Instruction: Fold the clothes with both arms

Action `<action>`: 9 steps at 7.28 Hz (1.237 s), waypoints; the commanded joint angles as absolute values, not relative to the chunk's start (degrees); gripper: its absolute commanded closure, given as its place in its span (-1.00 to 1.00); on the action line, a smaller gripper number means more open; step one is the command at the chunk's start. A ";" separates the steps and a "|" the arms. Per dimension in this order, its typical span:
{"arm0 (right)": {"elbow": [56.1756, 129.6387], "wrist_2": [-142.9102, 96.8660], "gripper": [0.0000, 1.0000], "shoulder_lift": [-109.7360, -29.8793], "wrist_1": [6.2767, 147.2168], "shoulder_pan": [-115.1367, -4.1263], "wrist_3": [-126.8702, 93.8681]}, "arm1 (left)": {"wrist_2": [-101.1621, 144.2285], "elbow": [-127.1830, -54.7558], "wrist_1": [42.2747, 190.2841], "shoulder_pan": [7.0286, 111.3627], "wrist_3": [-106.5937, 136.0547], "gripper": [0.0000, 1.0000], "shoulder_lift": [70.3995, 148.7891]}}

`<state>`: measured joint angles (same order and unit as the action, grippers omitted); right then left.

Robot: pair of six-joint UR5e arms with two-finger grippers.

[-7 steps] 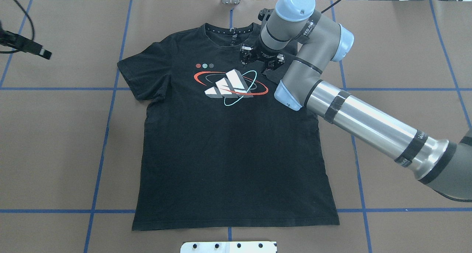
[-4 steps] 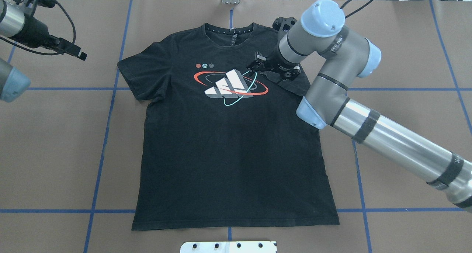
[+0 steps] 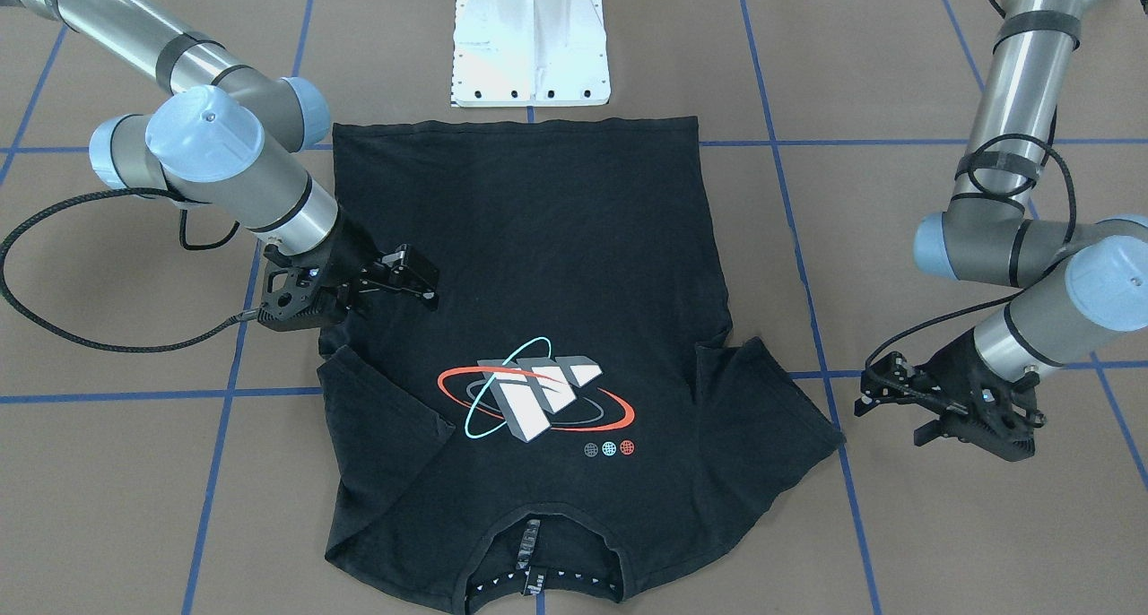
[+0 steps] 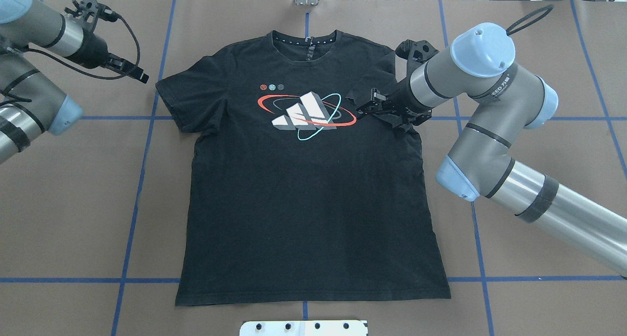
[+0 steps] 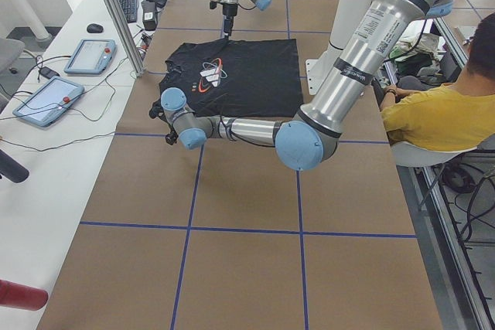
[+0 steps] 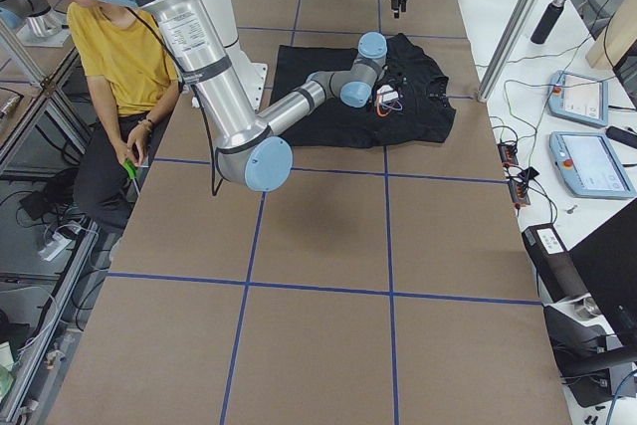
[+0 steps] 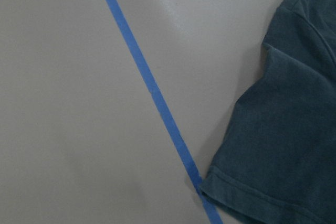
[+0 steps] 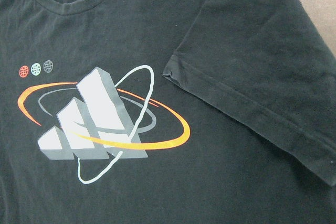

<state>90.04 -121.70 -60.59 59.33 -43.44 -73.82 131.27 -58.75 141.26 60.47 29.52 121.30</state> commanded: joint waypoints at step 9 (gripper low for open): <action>90.26 -121.46 -1.00 -60.91 59.33 -43.07 -73.83 | 130.78 -51.51 141.77 57.48 30.50 0.03 126.56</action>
